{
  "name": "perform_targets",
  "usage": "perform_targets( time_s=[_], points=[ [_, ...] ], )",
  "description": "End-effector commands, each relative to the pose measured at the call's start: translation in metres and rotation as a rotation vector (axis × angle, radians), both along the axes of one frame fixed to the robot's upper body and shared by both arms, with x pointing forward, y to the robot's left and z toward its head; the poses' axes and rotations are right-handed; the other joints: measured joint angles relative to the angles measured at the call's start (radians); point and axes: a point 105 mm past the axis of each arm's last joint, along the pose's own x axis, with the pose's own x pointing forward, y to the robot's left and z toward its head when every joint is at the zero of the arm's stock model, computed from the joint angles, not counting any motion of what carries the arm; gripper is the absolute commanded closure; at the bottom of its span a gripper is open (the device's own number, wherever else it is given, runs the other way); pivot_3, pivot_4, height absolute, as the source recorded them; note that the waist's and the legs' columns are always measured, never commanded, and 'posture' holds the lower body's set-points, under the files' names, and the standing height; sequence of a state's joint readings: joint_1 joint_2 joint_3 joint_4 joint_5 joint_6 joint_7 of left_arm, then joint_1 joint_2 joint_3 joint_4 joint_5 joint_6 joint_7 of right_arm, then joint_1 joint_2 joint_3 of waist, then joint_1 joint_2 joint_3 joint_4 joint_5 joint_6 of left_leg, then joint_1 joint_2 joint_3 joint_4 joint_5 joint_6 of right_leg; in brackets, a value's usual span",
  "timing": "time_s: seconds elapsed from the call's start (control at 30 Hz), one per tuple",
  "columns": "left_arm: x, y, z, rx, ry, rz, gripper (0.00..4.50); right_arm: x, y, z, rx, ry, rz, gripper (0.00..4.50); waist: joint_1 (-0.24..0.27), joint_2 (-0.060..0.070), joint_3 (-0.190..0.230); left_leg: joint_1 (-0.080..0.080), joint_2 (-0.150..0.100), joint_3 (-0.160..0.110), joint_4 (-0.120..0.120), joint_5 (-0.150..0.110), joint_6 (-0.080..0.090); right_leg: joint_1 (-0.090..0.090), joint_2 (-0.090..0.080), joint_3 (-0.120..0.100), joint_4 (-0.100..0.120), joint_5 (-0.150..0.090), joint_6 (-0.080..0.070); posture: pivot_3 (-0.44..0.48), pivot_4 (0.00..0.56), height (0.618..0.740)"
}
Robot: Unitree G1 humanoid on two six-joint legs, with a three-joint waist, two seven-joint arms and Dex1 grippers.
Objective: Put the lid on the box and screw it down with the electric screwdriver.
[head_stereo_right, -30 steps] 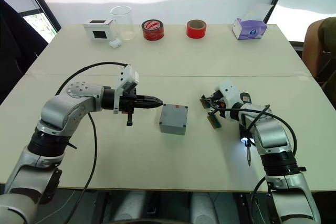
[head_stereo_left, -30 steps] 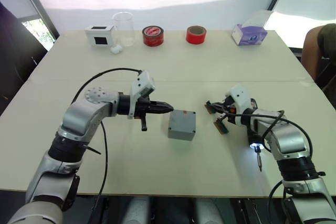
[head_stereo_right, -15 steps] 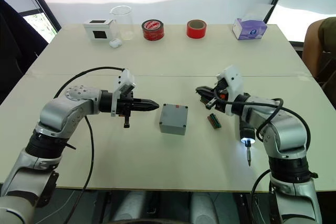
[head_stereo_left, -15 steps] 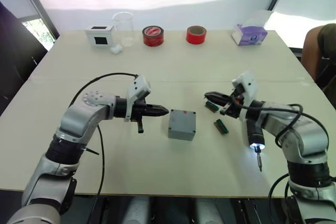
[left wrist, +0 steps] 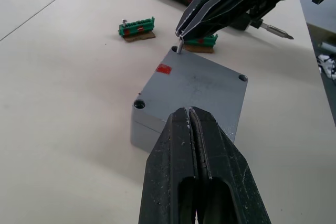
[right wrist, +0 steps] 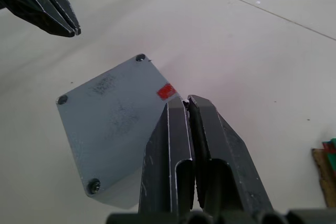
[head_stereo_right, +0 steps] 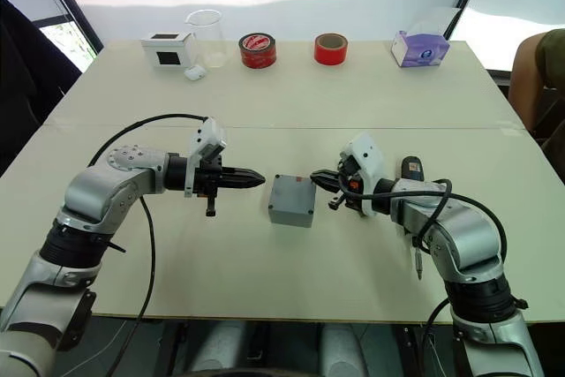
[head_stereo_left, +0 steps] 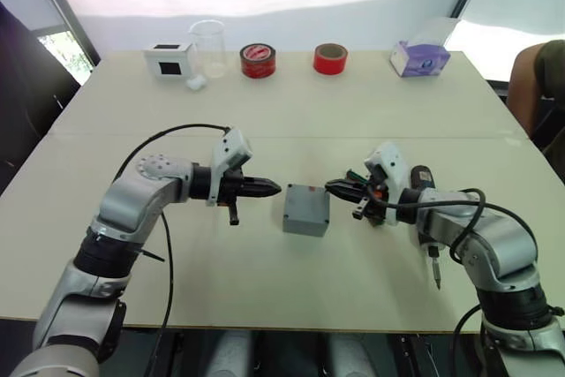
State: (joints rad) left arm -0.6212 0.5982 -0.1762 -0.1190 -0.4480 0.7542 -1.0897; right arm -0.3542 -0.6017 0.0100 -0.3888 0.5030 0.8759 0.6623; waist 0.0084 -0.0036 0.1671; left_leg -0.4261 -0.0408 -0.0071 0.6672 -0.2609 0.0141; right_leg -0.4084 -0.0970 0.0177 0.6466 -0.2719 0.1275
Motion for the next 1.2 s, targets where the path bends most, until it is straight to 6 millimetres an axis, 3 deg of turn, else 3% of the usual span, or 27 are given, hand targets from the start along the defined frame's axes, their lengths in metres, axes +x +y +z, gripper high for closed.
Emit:
perform_targets(
  time_s=[0.03,0.63,0.67,0.77,0.9,1.03,1.17,1.2],
  points=[
    [-0.002,-0.001,0.006,-0.009,-0.032,-0.014,4.50,0.001,0.000,0.006,-0.004,-0.044,-0.003,4.45,0.001,0.000,0.000,0.000,0.000,0.000,0.000,0.000,0.000,0.000,0.000,0.000,0.000,0.000,0.000,0.000,0.150,0.740],
    [-0.001,-0.003,0.006,-0.008,-0.041,-0.020,4.50,0.000,-0.001,-0.003,-0.043,-0.031,0.009,4.45,0.001,0.000,0.000,0.000,0.000,0.000,0.000,0.000,0.000,0.000,0.000,0.000,0.000,0.000,0.000,0.000,0.150,0.740],
    [-0.001,-0.003,0.006,-0.009,-0.042,-0.020,4.50,0.000,-0.001,-0.003,-0.044,-0.032,0.008,3.89,0.001,0.000,0.000,0.000,0.000,0.000,0.000,0.000,0.000,0.000,0.000,0.000,0.000,0.000,0.000,0.000,0.150,0.740],
    [-0.002,-0.004,0.007,-0.013,-0.045,-0.023,4.50,0.001,-0.004,-0.001,-0.049,-0.035,0.002,2.94,0.001,0.000,0.000,0.000,0.000,0.000,0.000,0.000,0.000,0.000,0.000,0.000,0.000,0.000,0.000,0.000,0.150,0.740],
    [-0.002,-0.006,0.010,-0.027,-0.048,-0.028,4.50,0.003,-0.010,0.007,-0.037,-0.046,-0.021,1.20,0.001,0.000,0.000,0.000,0.000,0.000,0.000,0.000,0.000,0.000,0.000,0.000,0.000,0.000,0.000,0.000,0.150,0.740],
    [-0.005,-0.010,0.016,-0.049,-0.058,-0.047,4.50,0.003,-0.021,0.029,0.027,-0.058,-0.059,1.20,0.002,0.000,0.000,0.000,0.000,0.000,0.000,0.000,0.000,0.000,0.000,0.000,0.000,0.000,0.000,0.000,0.150,0.740],
    [-0.011,-0.019,0.030,-0.090,-0.073,-0.100,4.50,0.011,-0.055,0.047,0.010,-0.031,-0.210,1.20,0.004,0.000,0.000,0.000,0.000,0.000,0.000,0.000,0.000,0.000,0.000,0.000,0.000,0.000,0.000,0.000,0.150,0.740],
    [-0.014,-0.022,0.033,-0.096,-0.078,-0.117,4.50,0.012,-0.065,0.049,-0.015,-0.023,-0.243,0.91,0.004,0.000,0.000,0.000,0.000,0.000,0.000,0.000,0.000,0.000,0.000,0.000,0.000,0.000,0.000,0.000,0.150,0.740]
  ],
)
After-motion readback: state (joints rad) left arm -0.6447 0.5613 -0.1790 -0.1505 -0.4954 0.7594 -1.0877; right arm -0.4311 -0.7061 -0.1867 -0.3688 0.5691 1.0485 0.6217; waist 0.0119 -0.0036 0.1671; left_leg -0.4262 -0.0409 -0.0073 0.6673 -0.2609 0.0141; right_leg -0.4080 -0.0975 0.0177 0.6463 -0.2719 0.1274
